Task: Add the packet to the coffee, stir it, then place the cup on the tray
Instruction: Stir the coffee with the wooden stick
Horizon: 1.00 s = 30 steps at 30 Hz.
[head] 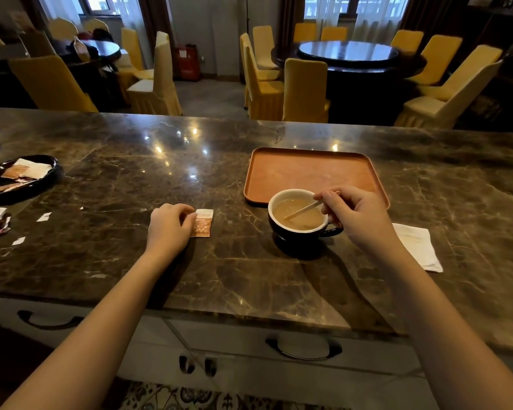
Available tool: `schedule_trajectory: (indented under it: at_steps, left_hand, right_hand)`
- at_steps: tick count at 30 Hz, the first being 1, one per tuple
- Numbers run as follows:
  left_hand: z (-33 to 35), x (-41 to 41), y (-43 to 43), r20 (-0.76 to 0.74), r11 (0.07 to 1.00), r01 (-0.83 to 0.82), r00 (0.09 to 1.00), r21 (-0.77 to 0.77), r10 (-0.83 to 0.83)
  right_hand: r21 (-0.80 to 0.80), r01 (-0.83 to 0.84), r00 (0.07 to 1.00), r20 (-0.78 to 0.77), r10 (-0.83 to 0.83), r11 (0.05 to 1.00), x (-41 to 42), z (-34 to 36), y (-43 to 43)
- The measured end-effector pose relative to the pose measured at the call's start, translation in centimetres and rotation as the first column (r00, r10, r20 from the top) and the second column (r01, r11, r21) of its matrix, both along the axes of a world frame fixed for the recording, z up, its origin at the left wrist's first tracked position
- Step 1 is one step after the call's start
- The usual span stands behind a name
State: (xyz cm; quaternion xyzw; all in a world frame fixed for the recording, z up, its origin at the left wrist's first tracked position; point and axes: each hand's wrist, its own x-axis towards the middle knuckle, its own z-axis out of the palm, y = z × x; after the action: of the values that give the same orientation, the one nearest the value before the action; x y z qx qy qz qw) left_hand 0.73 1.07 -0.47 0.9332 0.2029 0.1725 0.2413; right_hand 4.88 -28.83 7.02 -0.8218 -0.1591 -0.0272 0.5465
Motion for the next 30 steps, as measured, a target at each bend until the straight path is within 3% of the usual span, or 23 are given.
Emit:
schedule_trajectory:
  at_steps: [4,7,13,18,22,30]
  left_hand:
    - [0.3,-0.4,-1.9,0.082,0.998,-0.015,0.997,0.067,0.010]
    - [0.9,-0.3,-4.4,0.122,0.987,0.125,0.983,0.100,-0.137]
    - [0.4,1.7,-7.7,-0.035,0.913,0.408,0.912,-0.013,-0.408]
    - [-0.5,2.6,-7.9,-0.294,0.903,0.397,0.893,0.162,-0.340]
    - [-0.6,2.7,-7.8,-0.417,0.888,0.411,0.858,0.209,-0.299]
    - [-1.4,2.5,-7.7,-0.370,0.890,0.393,0.882,0.231,-0.293]
  right_hand:
    - [-0.005,-0.009,0.998,0.060,0.009,1.000,-0.2,-0.4,0.4]
    - [-0.006,0.017,0.995,0.093,-0.017,1.000,-0.1,-0.5,0.5]
    - [0.013,-0.025,0.998,0.056,0.024,1.000,-0.2,-0.3,0.2]
    - [-0.008,-0.072,0.997,-0.009,0.072,0.997,-0.3,-0.2,-0.1]
    - [-0.030,-0.070,0.998,-0.013,0.069,0.997,-0.4,-0.4,-0.7]
    - [-0.120,0.176,0.972,0.181,-0.153,0.977,0.0,-1.1,-1.4]
